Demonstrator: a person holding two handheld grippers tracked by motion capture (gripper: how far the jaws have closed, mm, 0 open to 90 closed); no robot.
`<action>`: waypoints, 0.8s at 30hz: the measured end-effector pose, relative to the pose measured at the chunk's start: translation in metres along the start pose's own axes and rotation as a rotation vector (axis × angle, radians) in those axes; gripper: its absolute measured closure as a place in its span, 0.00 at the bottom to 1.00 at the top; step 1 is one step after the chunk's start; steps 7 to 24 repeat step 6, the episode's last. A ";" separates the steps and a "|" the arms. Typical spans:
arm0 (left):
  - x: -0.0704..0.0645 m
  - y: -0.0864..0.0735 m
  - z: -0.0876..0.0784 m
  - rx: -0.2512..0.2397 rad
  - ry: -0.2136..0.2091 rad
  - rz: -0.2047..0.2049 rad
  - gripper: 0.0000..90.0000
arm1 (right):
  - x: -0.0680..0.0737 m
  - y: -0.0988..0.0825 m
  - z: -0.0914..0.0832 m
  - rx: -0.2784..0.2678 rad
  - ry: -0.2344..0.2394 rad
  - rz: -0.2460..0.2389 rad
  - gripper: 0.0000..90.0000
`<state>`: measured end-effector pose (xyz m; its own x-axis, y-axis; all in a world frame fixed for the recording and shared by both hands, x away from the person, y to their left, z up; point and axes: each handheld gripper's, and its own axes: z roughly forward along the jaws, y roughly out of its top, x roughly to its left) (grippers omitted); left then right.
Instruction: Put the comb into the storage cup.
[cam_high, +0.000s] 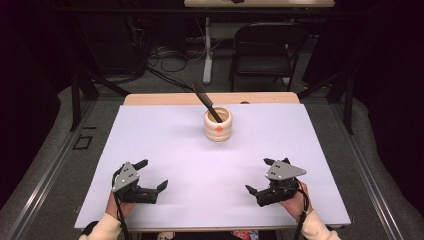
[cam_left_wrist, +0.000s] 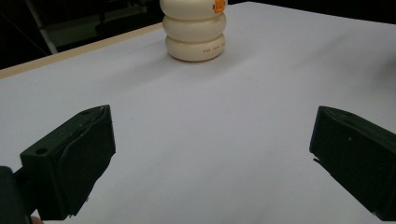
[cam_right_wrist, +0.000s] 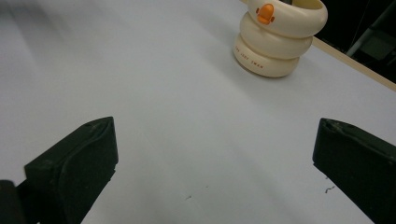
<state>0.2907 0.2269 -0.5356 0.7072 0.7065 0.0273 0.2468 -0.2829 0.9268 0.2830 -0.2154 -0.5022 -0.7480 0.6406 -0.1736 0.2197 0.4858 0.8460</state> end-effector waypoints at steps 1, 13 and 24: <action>0.000 0.000 0.000 -0.001 0.000 0.000 0.00 | 0.000 0.000 0.000 -0.002 0.000 0.000 0.00; 0.000 0.000 0.000 0.000 0.000 0.001 0.00 | 0.000 -0.001 0.000 -0.004 0.000 0.002 0.00; 0.000 0.000 0.000 0.000 0.000 0.001 0.00 | 0.000 -0.001 0.000 -0.004 0.000 0.002 0.00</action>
